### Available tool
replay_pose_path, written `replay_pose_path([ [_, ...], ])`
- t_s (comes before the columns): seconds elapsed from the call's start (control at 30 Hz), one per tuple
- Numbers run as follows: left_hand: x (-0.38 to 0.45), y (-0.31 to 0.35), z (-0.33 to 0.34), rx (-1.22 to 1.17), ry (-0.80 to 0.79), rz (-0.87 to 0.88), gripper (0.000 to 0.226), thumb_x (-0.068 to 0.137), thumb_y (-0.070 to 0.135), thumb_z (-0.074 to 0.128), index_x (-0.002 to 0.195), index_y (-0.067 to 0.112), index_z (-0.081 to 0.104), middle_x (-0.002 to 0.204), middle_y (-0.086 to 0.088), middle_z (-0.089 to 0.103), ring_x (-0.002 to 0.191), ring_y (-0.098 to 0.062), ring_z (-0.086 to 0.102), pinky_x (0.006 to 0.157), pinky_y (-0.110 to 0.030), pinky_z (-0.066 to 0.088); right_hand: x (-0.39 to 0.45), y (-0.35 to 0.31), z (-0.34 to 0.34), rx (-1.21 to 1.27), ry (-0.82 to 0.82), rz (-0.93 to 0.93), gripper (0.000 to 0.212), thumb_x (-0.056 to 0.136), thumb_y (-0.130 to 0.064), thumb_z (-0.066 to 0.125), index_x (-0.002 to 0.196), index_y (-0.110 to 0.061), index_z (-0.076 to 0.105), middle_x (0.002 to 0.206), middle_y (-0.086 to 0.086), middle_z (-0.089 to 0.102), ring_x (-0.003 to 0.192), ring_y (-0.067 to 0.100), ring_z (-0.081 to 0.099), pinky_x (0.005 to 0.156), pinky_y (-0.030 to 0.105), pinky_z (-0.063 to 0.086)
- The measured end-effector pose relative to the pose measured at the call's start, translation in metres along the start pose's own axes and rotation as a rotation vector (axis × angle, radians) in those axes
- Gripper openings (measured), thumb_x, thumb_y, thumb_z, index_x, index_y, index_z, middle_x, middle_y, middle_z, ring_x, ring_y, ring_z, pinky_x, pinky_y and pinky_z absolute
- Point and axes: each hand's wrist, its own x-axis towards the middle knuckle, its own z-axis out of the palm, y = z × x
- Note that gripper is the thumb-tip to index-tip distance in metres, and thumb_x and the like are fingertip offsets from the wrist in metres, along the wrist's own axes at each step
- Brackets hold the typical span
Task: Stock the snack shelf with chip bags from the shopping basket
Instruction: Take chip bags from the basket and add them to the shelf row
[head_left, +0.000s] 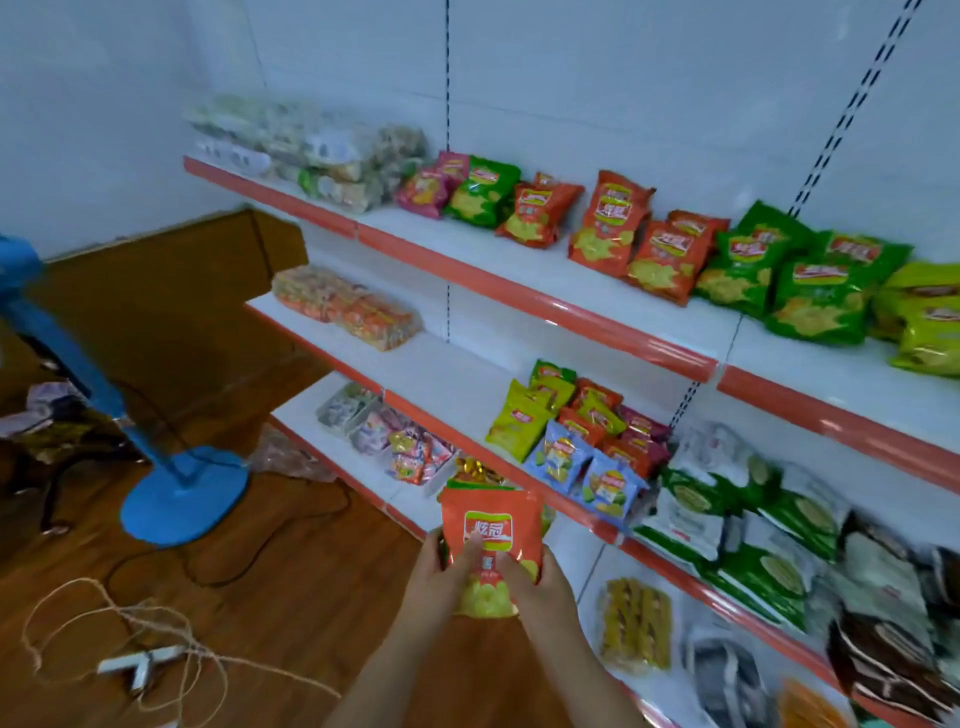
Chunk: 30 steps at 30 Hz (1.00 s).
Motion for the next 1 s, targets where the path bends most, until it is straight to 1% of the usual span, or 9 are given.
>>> replay_pose_path([
  [0.1, 0.054, 0.028, -0.003, 0.028, -0.054, 0.029, 0.046, 0.078, 0.040, 0.079, 0.117, 0.026, 0.060, 0.111, 0.000, 0.073, 0.098, -0.019, 0.072, 0.090, -0.043, 0.058, 0.055, -0.023, 0.012, 0.050, 0.012, 0.008, 0.025, 0.086, -0.034, 0.069, 0.108, -0.031, 0.059, 0.103, -0.003, 0.071, 0.089, 0.012, 0.068, 0.081, 0.032, 0.056],
  [0.17, 0.088, 0.044, -0.002, 0.055, -0.085, 0.041, 0.047, 0.083, 0.034, 0.074, 0.126, 0.024, 0.056, 0.113, 0.002, 0.072, 0.097, -0.015, 0.072, 0.080, -0.031, 0.060, 0.089, -0.037, 0.019, 0.087, 0.023, 0.016, 0.026, 0.084, -0.038, 0.069, 0.107, -0.037, 0.058, 0.106, -0.006, 0.069, 0.095, 0.014, 0.067, 0.087, 0.036, 0.055],
  [0.3, 0.165, 0.072, 0.001, 0.161, -0.157, -0.002, 0.061, 0.080, 0.047, 0.071, 0.134, 0.029, 0.046, 0.121, 0.006, 0.067, 0.100, -0.013, 0.071, 0.085, -0.030, 0.059, 0.170, -0.045, 0.031, 0.091, 0.046, 0.016, 0.066, 0.061, -0.070, 0.068, 0.120, -0.043, 0.056, 0.120, -0.008, 0.066, 0.106, 0.016, 0.066, 0.093, 0.046, 0.054],
  [0.4, 0.226, 0.084, 0.002, 0.189, -0.169, -0.070, 0.084, 0.067, 0.065, 0.074, 0.135, 0.030, 0.039, 0.129, 0.002, 0.063, 0.101, -0.018, 0.071, 0.089, -0.040, 0.059, 0.224, -0.059, 0.038, 0.093, 0.026, 0.031, 0.040, 0.077, -0.052, 0.070, 0.112, -0.036, 0.059, 0.116, -0.001, 0.069, 0.099, 0.018, 0.068, 0.088, 0.042, 0.056],
  [0.53, 0.287, 0.108, 0.005, 0.293, -0.138, -0.169, 0.049, 0.085, 0.054, 0.065, 0.122, 0.031, 0.044, 0.115, 0.005, 0.066, 0.091, -0.015, 0.069, 0.069, -0.032, 0.061, 0.286, -0.082, 0.047, 0.080, -0.003, 0.013, 0.034, 0.090, -0.033, 0.064, 0.123, -0.029, 0.052, 0.111, -0.001, 0.065, 0.084, 0.006, 0.062, 0.061, 0.007, 0.047],
  [0.63, 0.330, 0.123, 0.002, 0.290, -0.144, -0.128, 0.052, 0.084, 0.046, 0.070, 0.125, 0.021, 0.050, 0.106, 0.007, 0.068, 0.088, -0.015, 0.071, 0.072, -0.029, 0.060, 0.322, -0.095, 0.056, 0.052, 0.006, 0.002, 0.044, 0.091, -0.038, 0.061, 0.131, -0.026, 0.048, 0.123, 0.004, 0.062, 0.089, 0.014, 0.059, 0.071, 0.018, 0.047],
  [0.77, 0.376, 0.138, -0.002, 0.296, -0.173, -0.138, 0.043, 0.087, 0.036, 0.070, 0.123, 0.022, 0.050, 0.101, 0.011, 0.065, 0.083, -0.006, 0.067, 0.062, -0.016, 0.053, 0.356, -0.111, 0.067, 0.051, -0.005, 0.046, 0.035, 0.095, -0.041, 0.054, 0.126, -0.032, 0.043, 0.109, -0.005, 0.058, 0.078, -0.003, 0.057, 0.054, 0.007, 0.043],
  [0.87, 0.414, 0.142, -0.012, 0.285, -0.196, -0.167, 0.046, 0.085, 0.034, 0.073, 0.123, 0.022, 0.050, 0.109, 0.005, 0.066, 0.086, -0.011, 0.069, 0.068, -0.024, 0.057, 0.380, -0.116, 0.079, 0.048, 0.043, 0.074, 0.037, 0.092, -0.048, 0.054, 0.125, -0.032, 0.049, 0.110, -0.007, 0.064, 0.081, -0.001, 0.064, 0.058, 0.009, 0.047],
  [1.0, 0.467, 0.136, -0.028, 0.272, -0.278, -0.197, 0.042, 0.086, 0.025, 0.073, 0.123, 0.018, 0.054, 0.107, -0.001, 0.071, 0.093, -0.022, 0.072, 0.072, -0.031, 0.059, 0.413, -0.111, 0.106, -0.007, 0.182, 0.084, 0.015, 0.095, -0.036, 0.056, 0.109, -0.034, 0.053, 0.105, -0.003, 0.069, 0.075, 0.002, 0.067, 0.060, 0.014, 0.050],
])
